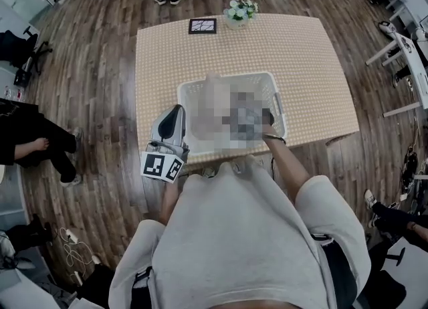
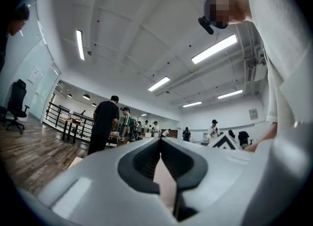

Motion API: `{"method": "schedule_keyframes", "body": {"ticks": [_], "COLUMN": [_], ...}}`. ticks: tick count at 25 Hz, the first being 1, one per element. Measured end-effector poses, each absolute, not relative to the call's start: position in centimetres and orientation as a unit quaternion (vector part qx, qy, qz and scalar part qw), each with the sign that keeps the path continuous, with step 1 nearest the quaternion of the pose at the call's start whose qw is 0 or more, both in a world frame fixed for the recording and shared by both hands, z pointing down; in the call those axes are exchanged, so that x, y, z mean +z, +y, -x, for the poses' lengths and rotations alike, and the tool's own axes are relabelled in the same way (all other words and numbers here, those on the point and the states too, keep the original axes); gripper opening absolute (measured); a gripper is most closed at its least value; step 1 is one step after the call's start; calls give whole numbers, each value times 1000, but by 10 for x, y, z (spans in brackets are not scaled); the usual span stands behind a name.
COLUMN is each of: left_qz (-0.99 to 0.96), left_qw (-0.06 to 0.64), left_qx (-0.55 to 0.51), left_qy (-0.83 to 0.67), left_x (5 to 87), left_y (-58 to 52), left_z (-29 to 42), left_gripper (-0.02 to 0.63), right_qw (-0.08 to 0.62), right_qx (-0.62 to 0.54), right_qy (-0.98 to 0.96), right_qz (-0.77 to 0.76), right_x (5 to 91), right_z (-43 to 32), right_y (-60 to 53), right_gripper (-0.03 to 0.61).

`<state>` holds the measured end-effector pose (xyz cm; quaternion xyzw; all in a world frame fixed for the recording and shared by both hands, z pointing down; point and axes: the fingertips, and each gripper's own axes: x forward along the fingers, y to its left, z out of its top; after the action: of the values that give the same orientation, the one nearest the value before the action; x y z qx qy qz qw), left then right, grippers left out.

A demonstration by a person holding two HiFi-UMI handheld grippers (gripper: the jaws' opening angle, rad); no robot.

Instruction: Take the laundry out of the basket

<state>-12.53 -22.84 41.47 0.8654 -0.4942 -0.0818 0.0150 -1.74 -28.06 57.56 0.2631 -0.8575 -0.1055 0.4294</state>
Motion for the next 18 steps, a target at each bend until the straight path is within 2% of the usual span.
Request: {"method": "schedule_keyframes", "body": {"ticks": [2,5,7,9,18], "left_qz": [-865,-863,-862,-861,-866], "left_qw": [16,16,17,17,31], "left_qx": [-81,-82,-83,-83,-77], "left_qy": [-495,-498,-500,-501,-493], "left_x": [414,410,410,411,432], "left_y": [-227,-226,-224,-222,-220], "left_z": [127,129,129,129,137], "left_gripper": [9,9,9,9,9], "right_qw": [327,106,-3,-34,-35], "right_qx": [-15,145,199,202,183], "right_qy": [-894,-921,-911,-900,-893], "right_qz": [-307,-345,-361,-384,-409], "right_x": [552,504,481,474,469], "right_z": [21,18,7,-5,-9], "right_y": [-284,-291,-293,-294,-286], "right_gripper": [176,176,176,178,178]}}
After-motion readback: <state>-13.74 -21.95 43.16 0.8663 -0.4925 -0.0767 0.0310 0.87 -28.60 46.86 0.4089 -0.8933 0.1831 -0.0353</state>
